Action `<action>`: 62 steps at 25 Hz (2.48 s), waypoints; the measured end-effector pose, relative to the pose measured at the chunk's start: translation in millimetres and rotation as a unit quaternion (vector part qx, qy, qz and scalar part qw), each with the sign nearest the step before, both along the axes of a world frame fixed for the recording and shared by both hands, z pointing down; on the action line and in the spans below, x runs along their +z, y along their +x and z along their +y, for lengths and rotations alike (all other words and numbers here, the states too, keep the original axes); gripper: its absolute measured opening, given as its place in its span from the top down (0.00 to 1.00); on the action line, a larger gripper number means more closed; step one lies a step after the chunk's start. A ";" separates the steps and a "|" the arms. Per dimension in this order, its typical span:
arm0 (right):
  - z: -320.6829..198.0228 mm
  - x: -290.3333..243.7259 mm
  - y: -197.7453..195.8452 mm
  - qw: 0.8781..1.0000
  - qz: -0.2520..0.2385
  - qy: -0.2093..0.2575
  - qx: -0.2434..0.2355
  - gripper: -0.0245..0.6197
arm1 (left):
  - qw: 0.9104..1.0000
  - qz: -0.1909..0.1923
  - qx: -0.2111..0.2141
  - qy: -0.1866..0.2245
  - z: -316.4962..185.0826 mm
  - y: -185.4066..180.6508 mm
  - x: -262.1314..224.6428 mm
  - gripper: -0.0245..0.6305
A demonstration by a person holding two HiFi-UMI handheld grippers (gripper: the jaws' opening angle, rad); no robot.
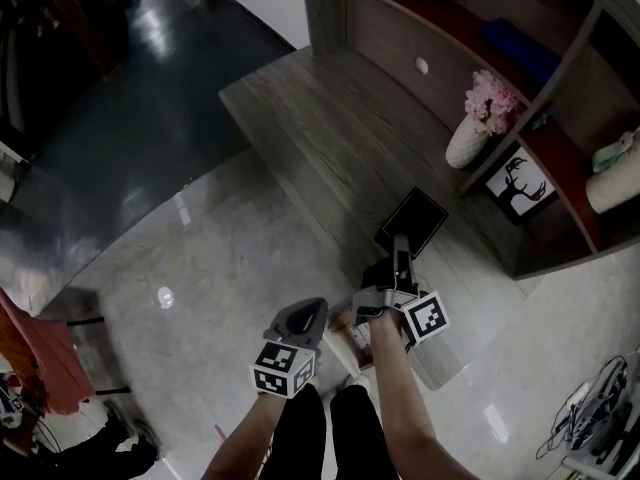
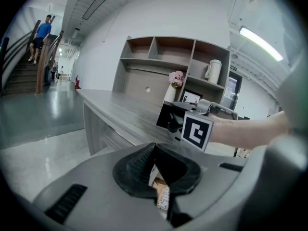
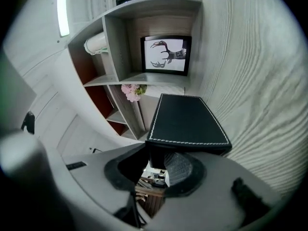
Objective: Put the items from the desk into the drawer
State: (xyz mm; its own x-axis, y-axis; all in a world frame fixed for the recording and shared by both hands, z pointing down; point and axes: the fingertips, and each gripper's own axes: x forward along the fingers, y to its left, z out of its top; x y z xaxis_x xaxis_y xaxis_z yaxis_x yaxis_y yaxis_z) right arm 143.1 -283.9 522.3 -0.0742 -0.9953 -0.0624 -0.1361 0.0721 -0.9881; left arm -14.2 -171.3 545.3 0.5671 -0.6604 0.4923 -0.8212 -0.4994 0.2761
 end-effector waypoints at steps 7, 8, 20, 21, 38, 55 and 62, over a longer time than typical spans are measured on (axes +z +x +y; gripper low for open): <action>-2.3 -4.1 2.2 1.000 -0.004 0.012 0.013 0.88 | 1.000 -0.002 -0.005 0.002 -2.0 -1.8 1.1 0.95; -2.1 -4.1 2.2 1.000 -0.007 0.013 0.015 0.89 | 1.000 -0.003 -0.006 0.002 -1.3 -2.7 1.1 0.95; 2.3 -7.3 0.7 1.000 0.022 0.013 0.008 0.90 | 1.000 0.005 -0.013 -0.003 8.4 -5.3 0.3 0.95; 2.9 -8.1 0.6 1.000 0.024 0.014 0.006 0.90 | 1.000 0.006 -0.013 -0.002 8.9 -5.7 -0.5 0.95; 40.7 -34.1 -9.5 0.994 0.092 0.011 -0.050 0.90 | 1.000 0.014 -0.003 0.010 28.8 -7.0 -17.9 0.95; 122.7 -62.1 -56.9 0.978 0.154 0.006 -0.139 0.90 | 0.999 0.026 0.018 0.020 72.8 -13.0 -42.8 0.95; 152.5 -80.4 -73.3 0.974 0.161 0.017 -0.162 0.90 | 0.999 0.026 0.025 0.026 92.5 -21.9 -57.2 0.95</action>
State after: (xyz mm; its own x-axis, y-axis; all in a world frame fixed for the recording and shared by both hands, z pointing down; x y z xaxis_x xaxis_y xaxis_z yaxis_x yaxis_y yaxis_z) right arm 69.8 -131.4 441.9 -0.4045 -0.9144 -0.0161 -0.4029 0.1940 -0.8945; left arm -36.1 -78.8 488.0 0.6236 -0.6547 0.4272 -0.7804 -0.5532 0.2914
